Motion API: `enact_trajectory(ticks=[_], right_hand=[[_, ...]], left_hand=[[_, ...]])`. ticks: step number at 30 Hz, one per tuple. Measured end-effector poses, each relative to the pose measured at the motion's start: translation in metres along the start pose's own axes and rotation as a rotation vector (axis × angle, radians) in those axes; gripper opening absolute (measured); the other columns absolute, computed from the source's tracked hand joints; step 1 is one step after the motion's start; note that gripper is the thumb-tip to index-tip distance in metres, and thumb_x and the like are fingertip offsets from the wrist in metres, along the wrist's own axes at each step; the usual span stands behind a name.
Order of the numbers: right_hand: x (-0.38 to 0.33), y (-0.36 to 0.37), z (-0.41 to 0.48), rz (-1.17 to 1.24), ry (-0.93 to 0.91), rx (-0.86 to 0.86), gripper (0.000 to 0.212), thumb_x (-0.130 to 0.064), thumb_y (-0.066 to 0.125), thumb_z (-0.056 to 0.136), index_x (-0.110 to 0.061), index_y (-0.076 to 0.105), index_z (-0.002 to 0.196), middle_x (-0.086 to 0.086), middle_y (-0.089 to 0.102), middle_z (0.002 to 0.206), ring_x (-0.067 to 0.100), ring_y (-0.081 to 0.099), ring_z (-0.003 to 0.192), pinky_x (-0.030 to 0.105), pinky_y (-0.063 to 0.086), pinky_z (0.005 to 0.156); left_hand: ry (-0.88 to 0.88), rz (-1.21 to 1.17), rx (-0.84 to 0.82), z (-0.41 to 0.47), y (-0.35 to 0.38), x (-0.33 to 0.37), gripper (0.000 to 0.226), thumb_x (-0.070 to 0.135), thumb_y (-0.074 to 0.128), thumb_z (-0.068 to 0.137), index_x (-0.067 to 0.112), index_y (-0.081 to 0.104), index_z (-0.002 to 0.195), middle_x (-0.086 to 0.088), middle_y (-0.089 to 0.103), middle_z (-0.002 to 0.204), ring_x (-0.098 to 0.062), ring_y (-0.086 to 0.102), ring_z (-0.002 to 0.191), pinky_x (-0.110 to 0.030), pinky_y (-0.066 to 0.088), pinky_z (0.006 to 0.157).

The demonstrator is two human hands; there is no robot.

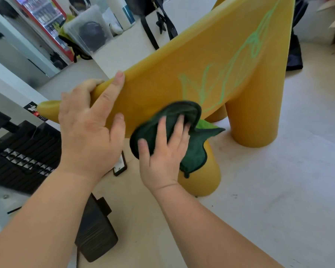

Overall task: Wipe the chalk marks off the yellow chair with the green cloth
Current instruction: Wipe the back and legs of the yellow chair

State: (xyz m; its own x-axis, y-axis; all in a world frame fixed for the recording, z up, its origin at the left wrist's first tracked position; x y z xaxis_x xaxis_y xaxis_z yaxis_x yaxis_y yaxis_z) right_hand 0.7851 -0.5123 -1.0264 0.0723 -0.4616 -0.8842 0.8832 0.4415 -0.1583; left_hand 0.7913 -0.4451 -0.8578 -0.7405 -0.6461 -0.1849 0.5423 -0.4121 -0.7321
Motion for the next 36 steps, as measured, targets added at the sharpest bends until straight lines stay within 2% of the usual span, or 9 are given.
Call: enact_trajectory(ticks=[3, 8, 12, 16, 20, 24, 29, 32, 36], right_hand=[[0.038, -0.005, 0.002, -0.041, 0.106, -0.009, 0.060, -0.056, 0.032, 0.099, -0.035, 0.027, 0.156, 0.007, 0.021, 0.167, 0.036, 0.021, 0.151, 0.054, 0.021, 0.119], [0.115, -0.010, -0.042, 0.033, 0.671, -0.200, 0.058, -0.042, 0.041, 0.103, -0.013, 0.038, 0.153, 0.020, 0.018, 0.164, 0.041, 0.021, 0.148, 0.052, 0.021, 0.119], [0.053, -0.017, -0.025, -0.020, 0.412, -0.085, 0.061, -0.059, 0.057, 0.089, -0.006, 0.055, 0.119, 0.028, 0.043, 0.141, 0.046, 0.040, 0.129, 0.055, 0.034, 0.107], [0.013, -0.032, 0.018, 0.081, 0.225, 0.067, 0.066, -0.064, 0.056, 0.087, -0.018, 0.044, 0.133, 0.015, 0.046, 0.137, 0.033, 0.040, 0.129, 0.047, 0.031, 0.109], [0.058, -0.047, 0.027, 0.079, 0.195, -0.017, 0.071, -0.064, 0.043, 0.089, -0.033, 0.027, 0.151, 0.016, 0.030, 0.159, 0.033, 0.024, 0.148, 0.060, 0.021, 0.120], [0.094, -0.060, 0.002, 0.105, 0.320, -0.007, 0.089, -0.067, 0.037, 0.087, -0.018, 0.022, 0.160, 0.021, 0.024, 0.164, 0.040, 0.020, 0.152, 0.064, 0.022, 0.118], [0.020, -0.058, -0.031, 0.072, 0.130, -0.121, 0.081, -0.075, 0.015, 0.095, -0.025, 0.010, 0.158, 0.015, -0.009, 0.169, 0.040, -0.015, 0.154, 0.068, 0.000, 0.120], [-0.035, -0.057, -0.011, 0.066, -0.060, -0.096, 0.068, -0.070, 0.006, 0.099, -0.041, 0.003, 0.160, 0.007, -0.008, 0.170, 0.038, -0.012, 0.155, 0.059, -0.010, 0.121], [-0.016, -0.063, 0.027, 0.014, -0.085, 0.013, 0.056, -0.058, 0.018, 0.103, -0.041, 0.017, 0.156, 0.014, 0.017, 0.167, 0.034, 0.019, 0.150, 0.051, 0.021, 0.114]], left_hand=[[-0.042, -0.047, -0.003, 0.004, 0.000, 0.005, 0.052, 0.025, 0.053, 0.097, 0.026, 0.045, 0.149, -0.018, 0.051, 0.119, -0.034, 0.044, 0.110, -0.053, 0.036, 0.102], [-0.055, -0.133, -0.009, 0.013, -0.003, 0.005, 0.042, 0.020, 0.050, 0.101, 0.021, 0.053, 0.143, -0.015, 0.053, 0.107, -0.030, 0.046, 0.100, -0.033, 0.034, 0.091], [-0.050, -0.223, -0.028, 0.020, -0.007, 0.003, 0.036, 0.014, 0.053, 0.103, 0.022, 0.059, 0.137, -0.011, 0.054, 0.100, -0.027, 0.048, 0.094, -0.040, 0.043, 0.081], [-0.047, -0.265, -0.097, 0.028, -0.015, 0.006, 0.033, 0.013, 0.056, 0.101, 0.023, 0.063, 0.132, -0.010, 0.057, 0.097, -0.024, 0.050, 0.091, -0.039, 0.044, 0.077], [-0.053, -0.302, -0.106, 0.028, -0.027, 0.037, 0.032, 0.015, 0.059, 0.099, 0.024, 0.064, 0.130, -0.007, 0.057, 0.093, -0.023, 0.049, 0.089, -0.037, 0.042, 0.075], [-0.016, -0.272, -0.119, 0.031, -0.035, 0.061, 0.034, 0.019, 0.060, 0.098, 0.028, 0.063, 0.131, -0.002, 0.057, 0.089, -0.018, 0.047, 0.086, -0.029, 0.038, 0.073], [-0.027, -0.272, -0.164, 0.033, -0.041, 0.061, 0.035, 0.022, 0.060, 0.097, 0.032, 0.063, 0.130, 0.001, 0.056, 0.091, -0.018, 0.048, 0.088, -0.031, 0.040, 0.075], [-0.042, -0.282, -0.177, 0.035, -0.042, 0.060, 0.035, 0.021, 0.062, 0.097, 0.034, 0.062, 0.129, 0.002, 0.055, 0.090, -0.011, 0.046, 0.085, -0.015, 0.037, 0.076], [-0.127, -0.327, -0.225, 0.035, -0.044, 0.061, 0.034, 0.029, 0.059, 0.096, 0.043, 0.061, 0.128, 0.007, 0.053, 0.092, -0.002, 0.047, 0.091, -0.012, 0.034, 0.076]])
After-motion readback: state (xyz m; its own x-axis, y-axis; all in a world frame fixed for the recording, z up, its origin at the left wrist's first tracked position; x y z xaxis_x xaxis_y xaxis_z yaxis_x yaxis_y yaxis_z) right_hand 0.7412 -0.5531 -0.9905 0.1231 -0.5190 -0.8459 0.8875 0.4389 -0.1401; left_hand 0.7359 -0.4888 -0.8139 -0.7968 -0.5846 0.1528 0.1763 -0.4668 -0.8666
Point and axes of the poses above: each hand's wrist, its own z-axis towards the middle knuckle, its own y-axis out of the palm, x = y × z, the point moved 3 cm from there along z, towards the middle knuckle
